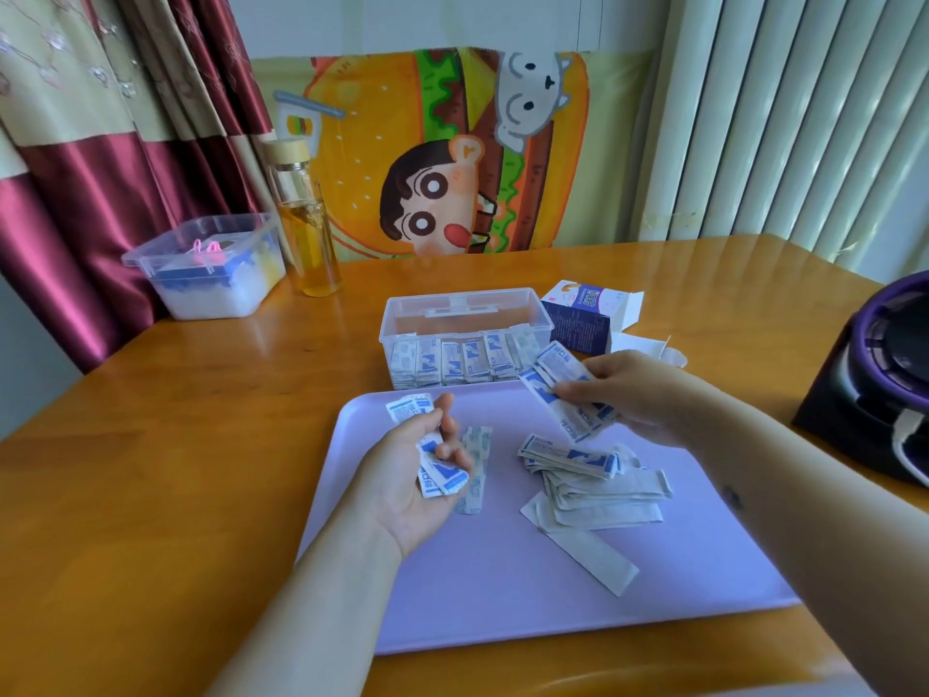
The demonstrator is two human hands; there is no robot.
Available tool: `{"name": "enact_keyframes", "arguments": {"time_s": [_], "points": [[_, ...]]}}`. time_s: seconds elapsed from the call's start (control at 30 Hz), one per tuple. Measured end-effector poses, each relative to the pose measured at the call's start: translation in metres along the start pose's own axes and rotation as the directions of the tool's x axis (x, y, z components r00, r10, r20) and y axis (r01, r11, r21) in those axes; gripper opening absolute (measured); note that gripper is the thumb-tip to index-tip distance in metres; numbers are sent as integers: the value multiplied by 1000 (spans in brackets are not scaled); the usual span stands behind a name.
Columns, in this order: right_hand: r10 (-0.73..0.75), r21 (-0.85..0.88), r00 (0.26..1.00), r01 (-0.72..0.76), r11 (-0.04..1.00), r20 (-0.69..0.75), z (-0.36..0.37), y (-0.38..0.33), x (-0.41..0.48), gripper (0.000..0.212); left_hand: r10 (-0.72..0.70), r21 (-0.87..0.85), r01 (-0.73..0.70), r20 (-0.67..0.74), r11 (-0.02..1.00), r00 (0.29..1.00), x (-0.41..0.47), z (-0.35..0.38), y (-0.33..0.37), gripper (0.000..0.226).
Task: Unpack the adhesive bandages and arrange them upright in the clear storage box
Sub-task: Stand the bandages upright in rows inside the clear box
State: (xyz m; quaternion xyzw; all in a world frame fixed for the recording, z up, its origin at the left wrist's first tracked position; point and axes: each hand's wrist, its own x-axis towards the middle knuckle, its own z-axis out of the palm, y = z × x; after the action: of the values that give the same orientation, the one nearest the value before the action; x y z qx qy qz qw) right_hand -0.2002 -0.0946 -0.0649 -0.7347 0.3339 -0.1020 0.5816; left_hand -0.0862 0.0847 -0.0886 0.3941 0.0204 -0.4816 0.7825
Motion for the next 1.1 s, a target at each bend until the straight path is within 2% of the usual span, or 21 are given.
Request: {"name": "enact_keyframes", "arguments": {"time_s": [0.1,0.17,0.23,0.3,0.37,0.43,0.57,0.63,0.7,0.73,0.8,0.87,0.93,1.03,1.1], "points": [[-43,277,988,0,961,149,16,-6,-16,20,-14,100,7,71,995,997,-1,7,-10,19],[-77,363,977,0,932,197,31,-7,-25,18,1,175,-22,122,984,993,-4,14,-16,29],[-106,389,979,30,921,176,46,-5,-30,22,8,228,-48,174,973,985,-9,20,-20,31],[-157,244,986,138,960,61,59,-2,-31,32,8,253,-56,188,966,982,-14,25,-21,20],[-232,24,971,234,972,-51,68,-2,-34,29,2,208,-36,163,978,987,-17,28,-22,23],[-314,-81,944,307,948,-100,77,-3,-40,31,5,133,-26,157,991,988,-19,28,-23,24],[-534,-270,837,490,829,-118,89,4,-47,60,-8,-14,9,112,1000,994,-19,22,-24,24],[-596,-335,799,543,770,-74,85,4,-51,65,-32,-61,38,99,997,995,-20,20,-22,22],[-638,-393,769,599,698,38,77,3,-56,70,-47,-79,54,85,995,995,-18,14,-20,18],[-648,-435,754,622,651,107,73,3,-57,79,-58,-68,64,80,996,995,-16,12,-18,17],[-591,-510,771,617,599,238,68,2,-59,104,-111,26,109,102,994,989,-15,9,-17,18],[-480,-556,813,578,598,329,65,-2,-59,117,-180,157,159,135,975,974,-15,10,-18,9],[-442,-571,825,564,596,353,61,-6,-54,113,-209,269,162,156,950,965,-17,13,-20,12],[-509,-553,797,598,581,327,59,-15,-46,93,-209,354,118,230,928,950,-21,18,-16,19],[-518,-553,780,619,557,351,57,-22,-41,91,-201,414,83,250,907,947,-21,19,-9,20]]}}
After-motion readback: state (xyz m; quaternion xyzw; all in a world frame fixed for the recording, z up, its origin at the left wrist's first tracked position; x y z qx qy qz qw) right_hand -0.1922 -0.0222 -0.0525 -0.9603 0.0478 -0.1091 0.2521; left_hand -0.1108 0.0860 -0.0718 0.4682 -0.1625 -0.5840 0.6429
